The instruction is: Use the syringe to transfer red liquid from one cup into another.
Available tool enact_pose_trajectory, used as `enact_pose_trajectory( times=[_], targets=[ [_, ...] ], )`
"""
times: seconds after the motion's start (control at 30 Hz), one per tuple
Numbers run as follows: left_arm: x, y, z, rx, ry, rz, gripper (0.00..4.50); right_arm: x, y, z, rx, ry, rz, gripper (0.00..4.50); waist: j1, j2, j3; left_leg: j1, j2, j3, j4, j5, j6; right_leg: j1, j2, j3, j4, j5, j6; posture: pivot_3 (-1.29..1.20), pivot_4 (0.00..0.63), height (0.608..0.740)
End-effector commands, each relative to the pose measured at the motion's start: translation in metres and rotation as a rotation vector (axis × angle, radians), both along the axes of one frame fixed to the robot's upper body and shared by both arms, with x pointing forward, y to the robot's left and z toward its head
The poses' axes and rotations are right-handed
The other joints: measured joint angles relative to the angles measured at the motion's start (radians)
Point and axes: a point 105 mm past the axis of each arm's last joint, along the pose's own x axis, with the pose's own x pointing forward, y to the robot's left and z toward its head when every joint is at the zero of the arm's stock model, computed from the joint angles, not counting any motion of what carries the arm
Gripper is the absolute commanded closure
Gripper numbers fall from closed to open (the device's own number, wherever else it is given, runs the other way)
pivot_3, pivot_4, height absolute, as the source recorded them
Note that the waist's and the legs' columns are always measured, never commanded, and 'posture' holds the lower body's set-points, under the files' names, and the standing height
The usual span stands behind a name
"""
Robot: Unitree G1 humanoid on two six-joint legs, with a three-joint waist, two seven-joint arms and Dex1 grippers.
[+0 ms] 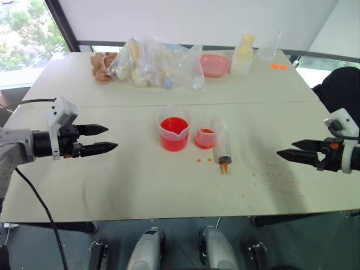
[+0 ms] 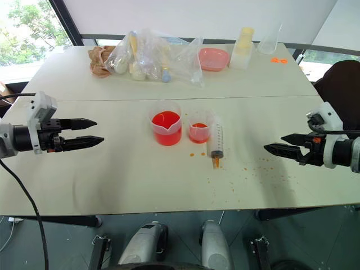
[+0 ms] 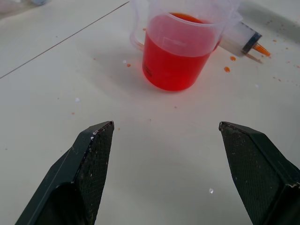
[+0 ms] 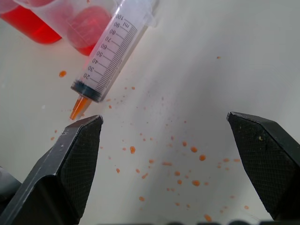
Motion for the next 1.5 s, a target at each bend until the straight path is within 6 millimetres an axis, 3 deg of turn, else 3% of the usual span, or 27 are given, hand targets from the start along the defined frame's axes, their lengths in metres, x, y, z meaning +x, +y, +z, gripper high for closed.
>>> enact_pose_trajectory(
  times=[0.03,0.47,0.67,0.9,1.13,1.27,1.37,1.5],
  targets=[
    [0.000,-0.002,0.008,0.020,-0.049,-0.023,0.74,0.001,-0.001,0.010,-0.032,-0.039,0.007,0.05,0.000,0.000,0.000,0.000,0.000,0.000,0.000,0.000,0.000,0.000,0.000,0.000,0.000,0.000,0.000,0.00,0.150,0.740],
    [0.003,0.007,-0.002,-0.007,-0.061,-0.004,0.74,0.004,-0.006,0.009,-0.057,-0.041,-0.009,0.05,0.000,0.000,0.000,0.000,0.000,0.000,0.000,0.000,0.000,0.000,0.000,0.000,0.000,0.002,0.003,0.00,0.150,0.740],
    [0.008,0.011,-0.005,0.000,-0.096,-0.002,0.74,0.009,0.003,0.015,-0.053,-0.059,0.014,0.05,-0.001,0.000,0.000,0.000,0.000,0.000,0.000,0.000,0.000,0.000,0.000,0.000,0.000,0.002,0.003,0.00,0.150,0.740],
    [0.013,0.004,0.007,0.008,-0.136,-0.047,0.74,0.031,0.036,0.035,0.052,-0.021,0.018,0.05,-0.006,0.000,0.000,0.000,0.000,0.000,0.001,0.000,0.000,-0.001,0.000,0.000,0.001,0.002,0.003,0.00,0.150,0.740],
    [0.015,-0.007,0.032,0.041,-0.226,-0.101,0.74,0.057,0.081,0.040,0.133,0.124,0.032,0.05,-0.002,0.000,0.000,-0.001,0.000,0.000,0.000,0.000,0.000,-0.002,0.000,0.001,0.002,0.002,0.003,0.00,0.150,0.740],
    [0.013,-0.012,0.038,0.033,-0.245,-0.103,0.74,0.061,0.093,0.026,0.084,0.174,0.053,0.05,0.003,0.000,0.000,-0.002,-0.002,-0.001,0.000,0.000,0.000,-0.003,-0.001,0.001,0.003,0.003,0.004,0.00,0.150,0.740],
    [0.011,-0.016,0.030,0.033,-0.237,-0.097,0.74,0.062,0.103,0.007,0.031,0.210,0.061,0.05,-0.004,0.000,0.000,-0.002,-0.002,0.000,0.000,0.000,0.001,-0.003,-0.001,0.001,0.002,0.004,0.005,0.00,0.150,0.740],
    [0.009,-0.019,0.025,0.036,-0.234,-0.086,0.74,0.072,0.100,-0.005,0.010,0.217,0.015,0.05,-0.006,0.000,0.000,-0.001,-0.002,0.000,0.000,0.000,0.001,-0.004,0.000,0.001,0.004,0.004,0.005,0.00,0.150,0.740]
  ],
)
